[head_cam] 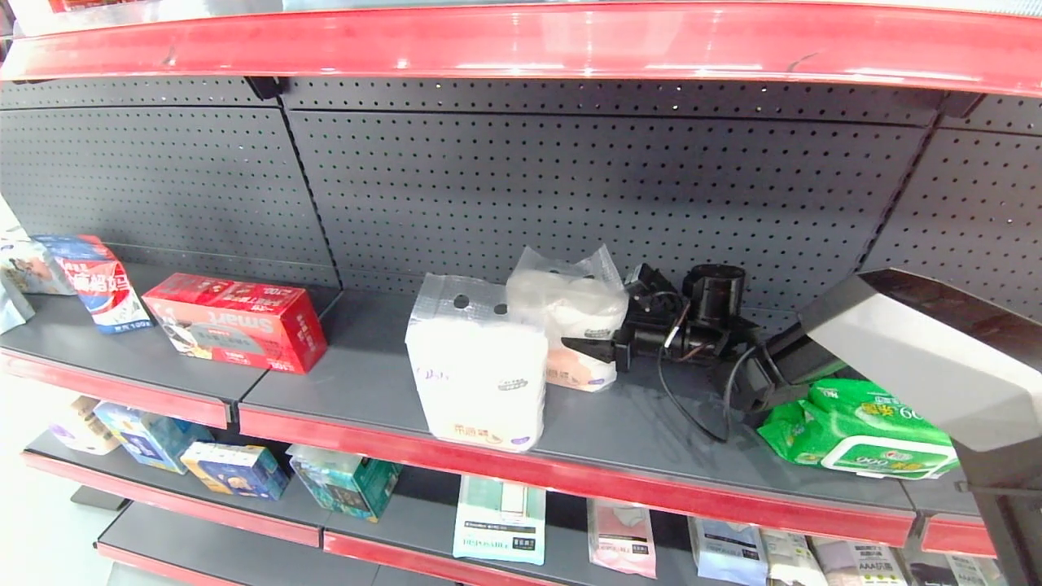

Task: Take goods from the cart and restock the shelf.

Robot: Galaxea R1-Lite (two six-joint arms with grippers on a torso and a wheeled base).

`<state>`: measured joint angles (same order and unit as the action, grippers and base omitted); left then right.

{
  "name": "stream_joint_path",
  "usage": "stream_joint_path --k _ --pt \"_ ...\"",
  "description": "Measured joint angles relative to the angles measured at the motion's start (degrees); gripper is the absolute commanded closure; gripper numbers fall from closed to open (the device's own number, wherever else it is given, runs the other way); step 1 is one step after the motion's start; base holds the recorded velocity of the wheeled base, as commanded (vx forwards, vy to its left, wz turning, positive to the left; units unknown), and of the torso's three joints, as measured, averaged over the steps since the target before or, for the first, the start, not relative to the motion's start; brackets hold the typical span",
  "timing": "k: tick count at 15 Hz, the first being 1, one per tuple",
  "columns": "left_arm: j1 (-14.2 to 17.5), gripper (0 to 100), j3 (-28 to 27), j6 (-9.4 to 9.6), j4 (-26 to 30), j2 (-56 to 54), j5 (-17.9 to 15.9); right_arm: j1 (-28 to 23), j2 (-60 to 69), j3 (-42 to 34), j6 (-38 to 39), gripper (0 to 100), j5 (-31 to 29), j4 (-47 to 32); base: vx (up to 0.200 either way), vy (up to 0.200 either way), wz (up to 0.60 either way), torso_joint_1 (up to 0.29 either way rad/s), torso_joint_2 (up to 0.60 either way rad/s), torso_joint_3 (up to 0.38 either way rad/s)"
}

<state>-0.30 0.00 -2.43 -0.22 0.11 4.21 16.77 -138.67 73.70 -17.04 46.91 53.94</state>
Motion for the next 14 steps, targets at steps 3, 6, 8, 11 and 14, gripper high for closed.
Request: stream_joint_path --k 3,6,8,11,14 --pt "0.0 0 0.0 0.0 0.0 0.0 0.0 0.4 -0.5 1.1 0.0 100 0.0 -0.1 0.0 0.0 0.0 0.0 0.0 0.0" --pt "0.0 0 0.0 -0.02 0.0 0.0 0.0 1.0 -0.6 1.5 0.1 100 0.0 0.0 0.0 0.0 0.0 0.0 0.0 0.0" --pt "0.0 0 0.0 0.0 0.0 0.0 0.0 1.7 -0.7 1.9 0.1 100 -0.1 0.0 0.0 0.0 0.0 0.0 0.0 0.0" --pt "0.0 0 0.0 0.0 0.0 0.0 0.0 2.2 -0.8 2.1 0.1 100 -0.2 0.0 0.0 0.0 0.0 0.0 0.0 0.0" --pt "0.0 0 0.0 -0.02 0.0 0.0 0.0 2.1 -0.8 1.9 -0.1 100 -0.3 0.1 0.0 0.0 0.0 0.0 0.0 0.0"
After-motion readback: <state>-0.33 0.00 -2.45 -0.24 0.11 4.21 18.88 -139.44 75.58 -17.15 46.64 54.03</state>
